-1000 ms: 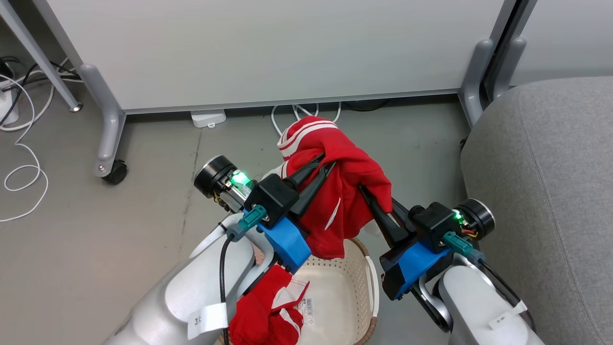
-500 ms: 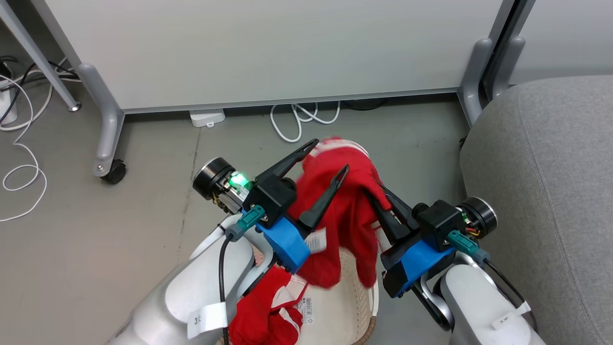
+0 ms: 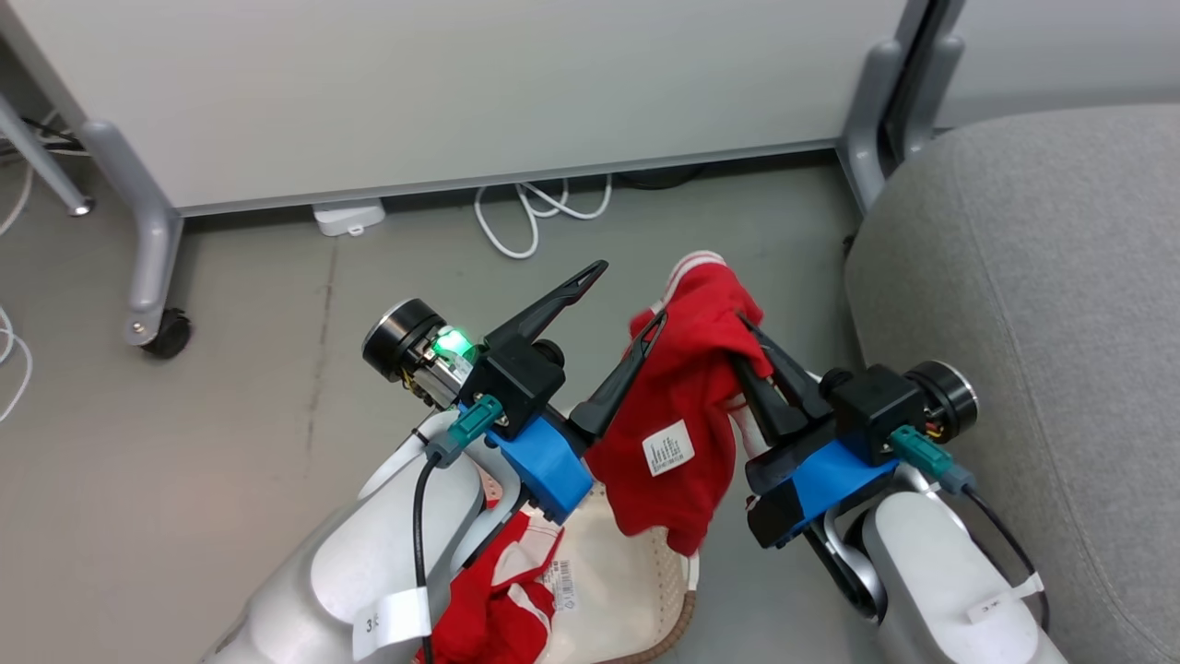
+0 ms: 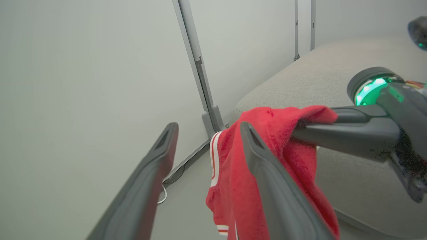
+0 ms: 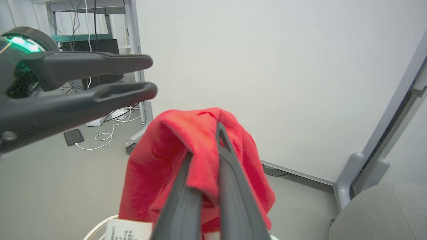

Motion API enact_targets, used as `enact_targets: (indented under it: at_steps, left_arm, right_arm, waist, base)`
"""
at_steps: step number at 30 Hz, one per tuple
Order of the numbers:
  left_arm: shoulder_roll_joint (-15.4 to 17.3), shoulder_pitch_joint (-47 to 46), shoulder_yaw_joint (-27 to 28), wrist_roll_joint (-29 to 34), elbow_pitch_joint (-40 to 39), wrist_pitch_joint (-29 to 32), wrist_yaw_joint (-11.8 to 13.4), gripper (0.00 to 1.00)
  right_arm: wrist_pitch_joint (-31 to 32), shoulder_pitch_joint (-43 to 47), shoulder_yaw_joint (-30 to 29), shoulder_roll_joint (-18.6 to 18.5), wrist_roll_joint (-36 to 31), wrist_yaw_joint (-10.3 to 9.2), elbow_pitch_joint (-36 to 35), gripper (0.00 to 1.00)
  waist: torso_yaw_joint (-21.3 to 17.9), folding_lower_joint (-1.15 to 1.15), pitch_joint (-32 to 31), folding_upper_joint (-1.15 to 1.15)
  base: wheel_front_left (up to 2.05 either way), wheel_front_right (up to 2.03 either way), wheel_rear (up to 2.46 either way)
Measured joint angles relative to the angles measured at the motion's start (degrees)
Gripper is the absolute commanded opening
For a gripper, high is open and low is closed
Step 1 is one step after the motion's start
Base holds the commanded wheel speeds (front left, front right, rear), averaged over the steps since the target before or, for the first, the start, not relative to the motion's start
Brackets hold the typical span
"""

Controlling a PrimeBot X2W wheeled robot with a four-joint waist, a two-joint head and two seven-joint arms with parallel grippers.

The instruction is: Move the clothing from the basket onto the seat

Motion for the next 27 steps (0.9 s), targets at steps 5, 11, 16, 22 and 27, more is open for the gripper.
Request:
enact_targets:
  at_steps: [5, 11, 16, 22, 27]
  left_arm:
    - [0.52, 0.19, 0.08, 0.41, -0.38, 0.0, 0.0, 1.0]
    - [0.3, 0.25, -0.46, 0.59, -0.46, 0.0, 0.0, 1.0]
    - [-0.02, 0.26, -1.0, 0.65, -0.66, 0.0, -0.01, 1.0]
    - [-0.2, 0.3, -2.87, 0.96, -1.41, 0.0, -0.23, 1.0]
    - [-0.2, 0.51, -4.07, 1.09, -2.04, 0.0, -0.23, 1.0]
  right_arm:
    - [0.0, 0.0, -2.46, 0.19, -0.21, 0.0, -1.31, 0.0]
    - [0.0, 0.36, -6.0, 0.0, -0.6, 0.0, -2.74, 0.0]
    - [0.01, 1.74, -9.28, -0.73, -0.96, 0.0, -4.02, 0.0]
    - [0.01, 3.63, -13.48, -1.12, -1.13, 0.0, -5.81, 0.0]
    - [0.01, 5.6, -16.34, -0.97, -1.56, 0.0, -7.46, 0.0]
  waist:
    - [-2.89, 0.0, 1.57, 0.0]
    - [-6.8, 0.0, 3.29, 0.0]
    - [-10.14, 0.0, 4.51, 0.0]
    - [-14.19, 0.0, 5.39, 0.0]
    - [-17.6, 0.0, 5.84, 0.0]
  base:
    - [0.0, 0.0, 0.0]
    - [0.0, 0.0, 0.0]
    - [0.0, 0.0, 0.0]
    - [0.0, 0.0, 0.0]
    - [0.0, 0.0, 0.0]
